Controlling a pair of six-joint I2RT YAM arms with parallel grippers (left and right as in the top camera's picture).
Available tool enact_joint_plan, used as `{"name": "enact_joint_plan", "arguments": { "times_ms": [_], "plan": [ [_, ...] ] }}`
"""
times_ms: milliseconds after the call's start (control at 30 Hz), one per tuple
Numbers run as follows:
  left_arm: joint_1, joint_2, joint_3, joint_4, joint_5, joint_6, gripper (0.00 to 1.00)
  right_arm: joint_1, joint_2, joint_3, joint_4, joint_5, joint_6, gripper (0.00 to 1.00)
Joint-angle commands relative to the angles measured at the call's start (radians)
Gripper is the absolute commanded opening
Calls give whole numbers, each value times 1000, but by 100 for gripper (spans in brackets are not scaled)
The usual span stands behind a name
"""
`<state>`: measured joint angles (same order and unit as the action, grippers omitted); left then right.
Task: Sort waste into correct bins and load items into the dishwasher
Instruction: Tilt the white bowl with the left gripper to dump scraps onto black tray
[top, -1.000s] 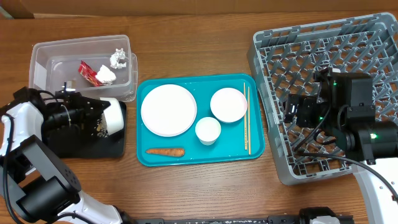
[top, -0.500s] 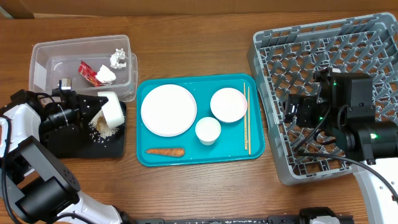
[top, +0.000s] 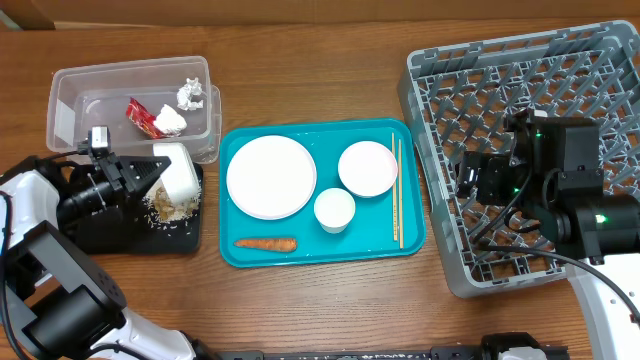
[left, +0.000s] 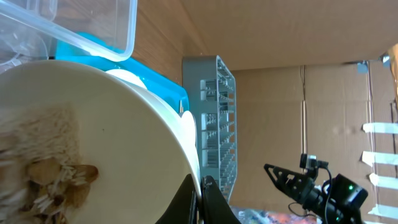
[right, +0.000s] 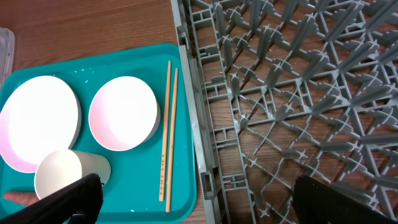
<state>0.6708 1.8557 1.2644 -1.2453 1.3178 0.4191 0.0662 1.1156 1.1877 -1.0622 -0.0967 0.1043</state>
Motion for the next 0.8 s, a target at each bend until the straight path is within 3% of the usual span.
{"name": "enact_joint_plan", "arguments": {
  "times_ms": [0,233,767],
  "plan": [
    [25,14,0,-47,38,165,4,0,-6,24,5,6,-3,100],
    [73,14,-2,-172,62,420,4,0,-6,24,5,6,-3,100],
    [96,14,-2,-218,100,418,4,0,-6,24,5,5,0,100]
  ]
}}
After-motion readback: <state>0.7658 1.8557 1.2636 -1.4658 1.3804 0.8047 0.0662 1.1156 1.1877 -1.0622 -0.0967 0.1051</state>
